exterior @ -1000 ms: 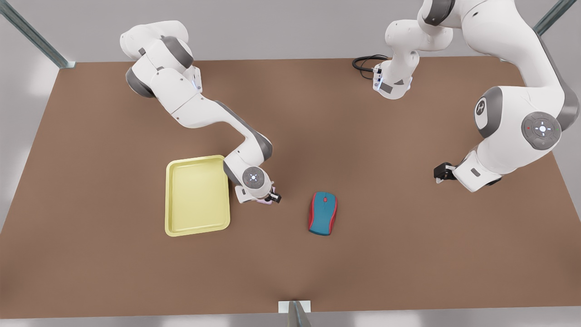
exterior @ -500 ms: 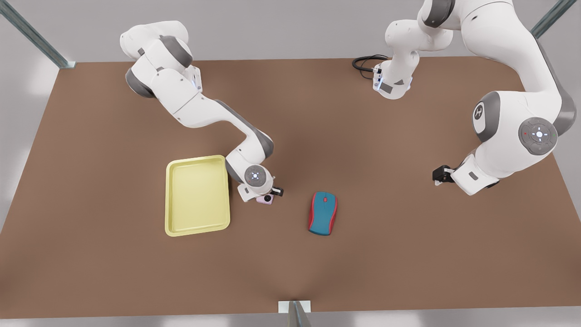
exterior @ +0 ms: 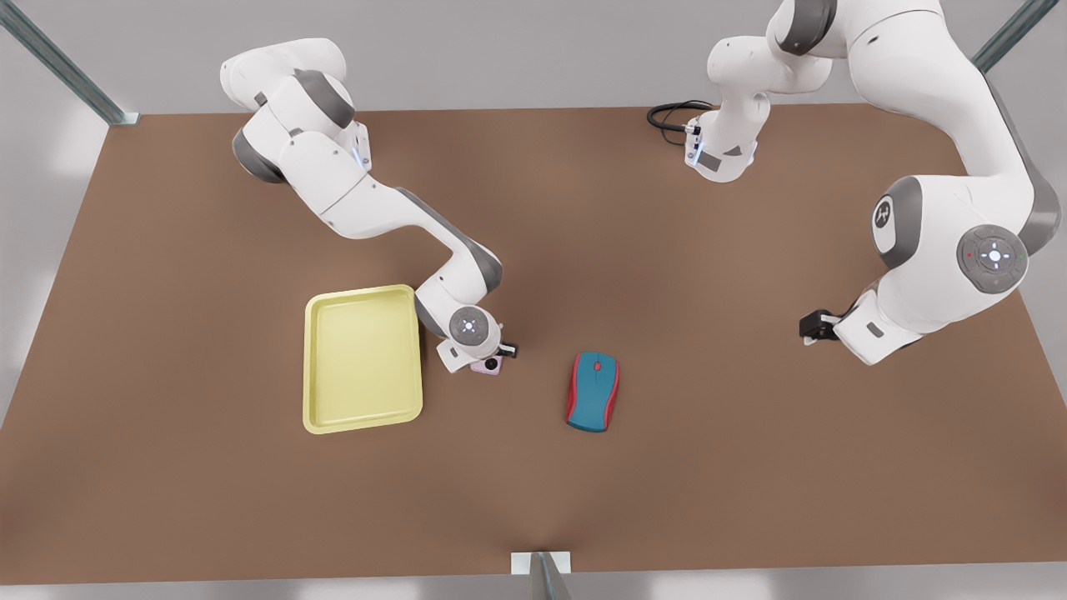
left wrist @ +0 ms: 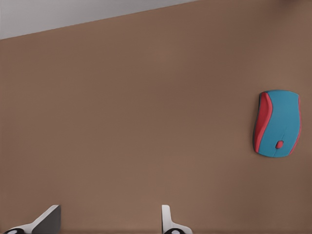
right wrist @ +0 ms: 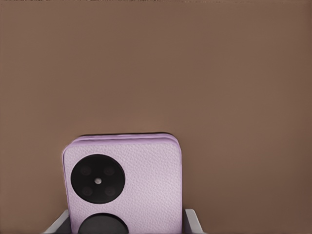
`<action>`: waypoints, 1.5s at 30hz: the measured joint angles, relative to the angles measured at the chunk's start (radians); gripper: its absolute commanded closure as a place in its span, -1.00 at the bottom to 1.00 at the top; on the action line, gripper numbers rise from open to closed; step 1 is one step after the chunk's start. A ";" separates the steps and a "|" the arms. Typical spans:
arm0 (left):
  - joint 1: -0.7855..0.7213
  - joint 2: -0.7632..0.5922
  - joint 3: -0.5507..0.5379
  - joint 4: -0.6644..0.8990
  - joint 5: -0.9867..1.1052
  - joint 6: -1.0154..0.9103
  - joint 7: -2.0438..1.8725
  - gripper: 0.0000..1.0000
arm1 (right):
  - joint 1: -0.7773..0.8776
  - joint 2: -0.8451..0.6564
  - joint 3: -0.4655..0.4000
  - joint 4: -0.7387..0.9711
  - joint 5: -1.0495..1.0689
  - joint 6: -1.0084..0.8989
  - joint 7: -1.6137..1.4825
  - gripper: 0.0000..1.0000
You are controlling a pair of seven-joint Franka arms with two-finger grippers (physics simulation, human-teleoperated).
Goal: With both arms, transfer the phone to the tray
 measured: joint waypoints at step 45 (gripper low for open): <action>-0.002 0.003 0.009 0.003 0.001 0.000 -0.013 -1.00 | -0.350 -0.723 -0.383 0.055 0.151 -0.490 -0.629 -1.00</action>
